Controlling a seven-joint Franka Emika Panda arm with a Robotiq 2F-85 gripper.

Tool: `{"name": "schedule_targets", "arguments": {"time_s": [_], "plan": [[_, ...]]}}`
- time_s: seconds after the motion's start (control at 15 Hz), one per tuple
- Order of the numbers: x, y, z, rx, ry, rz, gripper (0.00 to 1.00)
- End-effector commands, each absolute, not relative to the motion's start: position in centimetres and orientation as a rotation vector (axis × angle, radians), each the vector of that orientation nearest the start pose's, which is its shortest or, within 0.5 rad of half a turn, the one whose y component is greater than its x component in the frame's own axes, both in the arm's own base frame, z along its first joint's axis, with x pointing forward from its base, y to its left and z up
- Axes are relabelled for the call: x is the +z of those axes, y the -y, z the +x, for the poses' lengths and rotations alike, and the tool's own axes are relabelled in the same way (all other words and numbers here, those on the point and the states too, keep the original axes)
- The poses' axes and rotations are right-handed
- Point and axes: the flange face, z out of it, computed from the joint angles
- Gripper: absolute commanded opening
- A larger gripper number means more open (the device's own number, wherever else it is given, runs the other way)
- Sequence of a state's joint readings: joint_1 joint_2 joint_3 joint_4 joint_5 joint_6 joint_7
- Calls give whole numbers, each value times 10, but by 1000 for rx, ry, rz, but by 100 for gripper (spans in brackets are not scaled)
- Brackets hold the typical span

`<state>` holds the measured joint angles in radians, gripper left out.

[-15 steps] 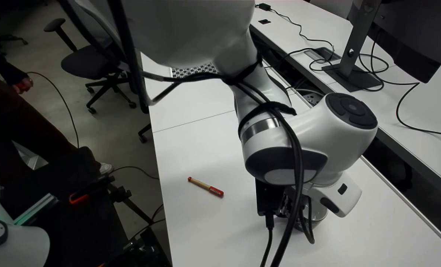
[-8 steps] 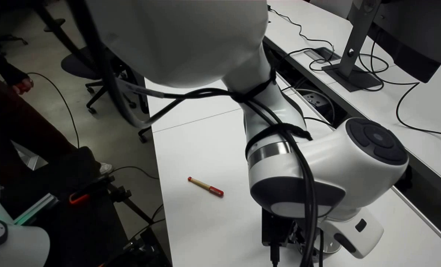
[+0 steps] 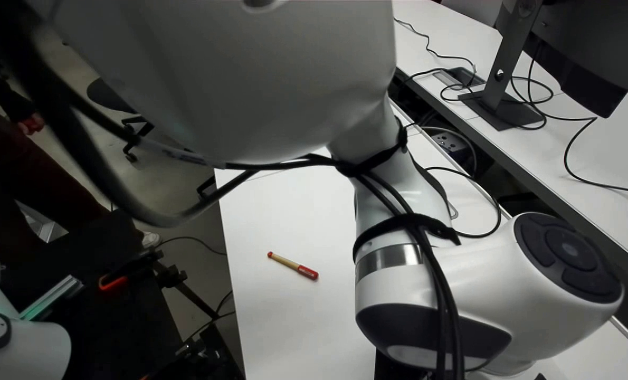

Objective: Move the black mug from the left to the right

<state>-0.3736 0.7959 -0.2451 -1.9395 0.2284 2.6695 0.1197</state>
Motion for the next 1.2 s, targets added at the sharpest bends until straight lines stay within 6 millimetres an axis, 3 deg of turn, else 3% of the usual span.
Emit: {"name": "schedule_targets", "arguments": {"time_s": [0.0,0.13,0.2,0.27,0.4,0.47,0.53,0.93,1.07,1.13], "plan": [[80,357,469,65,-1415,-2883,4],[79,354,470,72,-1411,-2884,4],[78,352,470,73,-1407,-2886,29],[77,351,471,73,-1408,-2884,7],[76,349,470,79,-1413,-2878,5],[76,349,470,80,-1417,-2873,43],[76,349,470,81,-1421,-2872,43],[81,347,466,74,-1428,-2869,86],[95,347,466,22,-1425,-2879,100],[107,347,466,-25,-1419,-2889,100]]}}
